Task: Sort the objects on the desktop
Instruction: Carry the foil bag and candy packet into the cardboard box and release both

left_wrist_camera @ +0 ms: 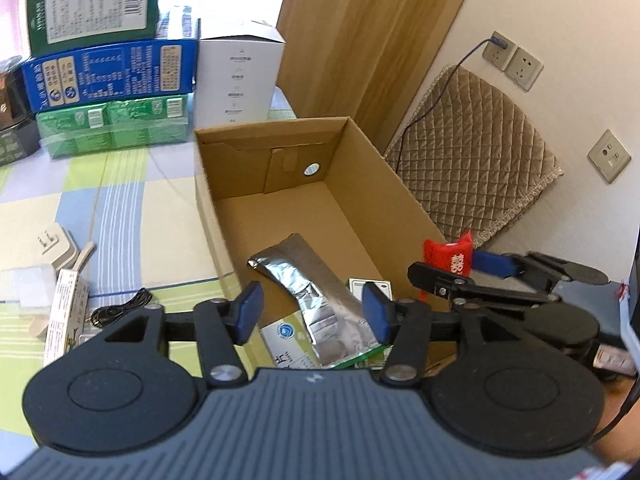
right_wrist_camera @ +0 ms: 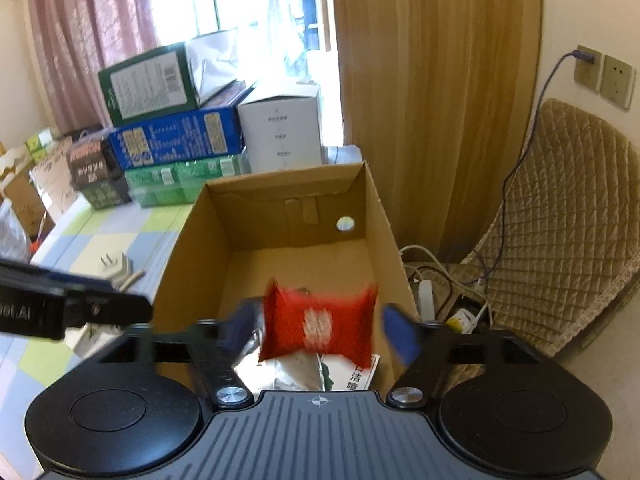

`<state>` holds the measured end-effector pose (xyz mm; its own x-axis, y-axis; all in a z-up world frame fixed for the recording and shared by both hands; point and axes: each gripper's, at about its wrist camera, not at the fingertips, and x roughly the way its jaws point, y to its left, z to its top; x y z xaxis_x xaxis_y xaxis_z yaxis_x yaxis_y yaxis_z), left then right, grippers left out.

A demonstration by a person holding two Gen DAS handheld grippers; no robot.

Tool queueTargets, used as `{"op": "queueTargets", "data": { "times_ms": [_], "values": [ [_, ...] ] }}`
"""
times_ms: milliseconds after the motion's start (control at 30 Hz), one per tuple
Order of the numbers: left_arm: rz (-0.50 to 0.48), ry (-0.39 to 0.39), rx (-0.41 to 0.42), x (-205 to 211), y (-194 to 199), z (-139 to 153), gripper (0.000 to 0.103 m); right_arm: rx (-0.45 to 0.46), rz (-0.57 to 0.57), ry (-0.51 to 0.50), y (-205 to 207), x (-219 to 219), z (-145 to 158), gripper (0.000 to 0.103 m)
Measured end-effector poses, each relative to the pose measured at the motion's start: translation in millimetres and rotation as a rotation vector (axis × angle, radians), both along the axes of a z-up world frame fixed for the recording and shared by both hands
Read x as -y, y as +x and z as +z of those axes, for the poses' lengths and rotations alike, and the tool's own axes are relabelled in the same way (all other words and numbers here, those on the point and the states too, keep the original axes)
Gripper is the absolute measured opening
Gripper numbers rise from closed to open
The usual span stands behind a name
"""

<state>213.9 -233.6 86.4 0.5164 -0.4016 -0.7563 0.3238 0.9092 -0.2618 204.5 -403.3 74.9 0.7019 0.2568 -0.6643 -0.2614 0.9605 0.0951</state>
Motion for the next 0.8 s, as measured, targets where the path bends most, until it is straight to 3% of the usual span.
{"op": "queueTargets", "data": {
  "times_ms": [300,567,800],
  "values": [
    [0.021,0.026,-0.005,-21.3,-15.5,-4.1,0.057,0.001,-0.019,0.004,-15.2,3.1,6.1,0.075],
    [0.027,0.031,0.031,-42.3,-44.4,0.5,0.080,-0.012,-0.011,-0.024,-46.1,-8.6,13.7,0.080],
    [0.048,0.031,0.041,-72.4,-74.0,4.1,0.093,-0.002,0.008,-0.016,-80.7,-28.3,21.0,0.094]
  ]
}}
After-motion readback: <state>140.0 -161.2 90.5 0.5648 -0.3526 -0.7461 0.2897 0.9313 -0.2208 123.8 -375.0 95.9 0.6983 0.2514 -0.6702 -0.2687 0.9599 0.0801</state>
